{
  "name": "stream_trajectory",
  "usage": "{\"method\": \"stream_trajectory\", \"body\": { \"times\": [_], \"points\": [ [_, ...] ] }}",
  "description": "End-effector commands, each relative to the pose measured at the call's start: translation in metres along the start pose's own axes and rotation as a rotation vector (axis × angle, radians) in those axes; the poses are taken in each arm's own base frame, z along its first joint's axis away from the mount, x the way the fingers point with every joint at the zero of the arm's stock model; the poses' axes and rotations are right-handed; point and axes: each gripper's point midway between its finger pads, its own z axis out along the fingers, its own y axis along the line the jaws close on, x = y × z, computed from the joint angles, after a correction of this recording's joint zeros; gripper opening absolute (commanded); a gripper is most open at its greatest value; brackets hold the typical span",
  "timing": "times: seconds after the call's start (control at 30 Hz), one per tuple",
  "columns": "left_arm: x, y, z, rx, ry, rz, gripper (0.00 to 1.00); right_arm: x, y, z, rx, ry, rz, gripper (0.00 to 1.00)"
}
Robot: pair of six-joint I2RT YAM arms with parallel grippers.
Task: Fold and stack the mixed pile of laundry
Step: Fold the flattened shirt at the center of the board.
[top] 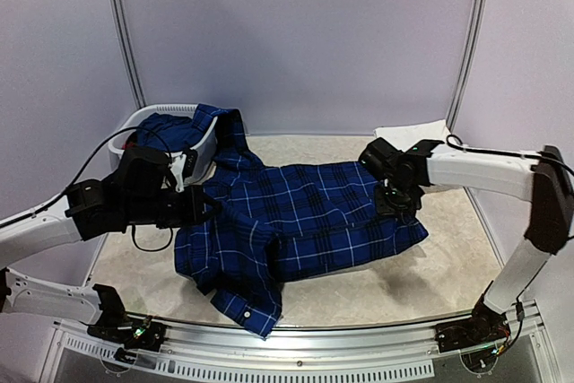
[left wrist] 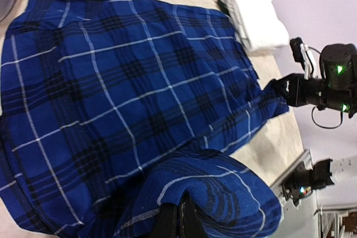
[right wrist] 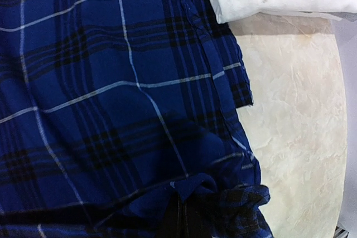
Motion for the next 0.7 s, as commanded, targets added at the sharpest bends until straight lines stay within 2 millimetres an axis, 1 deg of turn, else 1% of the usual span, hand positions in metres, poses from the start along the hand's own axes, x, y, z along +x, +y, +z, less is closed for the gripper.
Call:
{"method": "stream_trajectory", "body": {
  "times": [0.0,0.07,0.13,0.27,0.37,0.43,0.53,0.57,0.63,0.67],
  "points": [
    [-0.001,0.023,0.015,-0.032,0.007,-0.051,0.0,-0.004,-0.008,0.021,0.088,0.039,-0.028,0.0],
    [0.001,0.029,0.023,-0.029,0.032,-0.068,0.0,-0.005,-0.009,0.03,0.103,0.051,-0.026,0.0],
    [0.006,0.038,0.036,-0.035,0.058,-0.084,0.0,-0.008,-0.006,0.034,0.1,0.051,-0.025,0.0],
    [0.008,0.057,0.058,-0.06,0.09,-0.113,0.0,-0.011,0.001,0.044,0.09,0.066,-0.034,0.06],
    [0.004,0.07,0.071,-0.078,0.094,-0.14,0.0,-0.014,-0.001,0.055,0.103,0.088,-0.022,0.12],
    [-0.001,0.077,0.079,-0.091,0.089,-0.154,0.0,-0.016,-0.003,0.063,0.101,0.103,-0.004,0.14],
    [-0.002,0.089,0.091,-0.123,0.093,-0.161,0.0,-0.019,-0.006,0.071,0.09,0.121,0.018,0.16],
    [-0.001,0.092,0.095,-0.124,0.102,-0.161,0.04,-0.02,-0.006,0.071,0.094,0.123,0.017,0.17],
    [-0.001,0.09,0.102,-0.098,0.106,-0.143,0.3,-0.025,-0.007,0.067,0.097,0.119,0.017,0.19],
    [-0.003,0.09,0.103,-0.093,0.093,-0.137,0.49,-0.029,-0.007,0.062,0.095,0.11,0.016,0.22]
  ]
}}
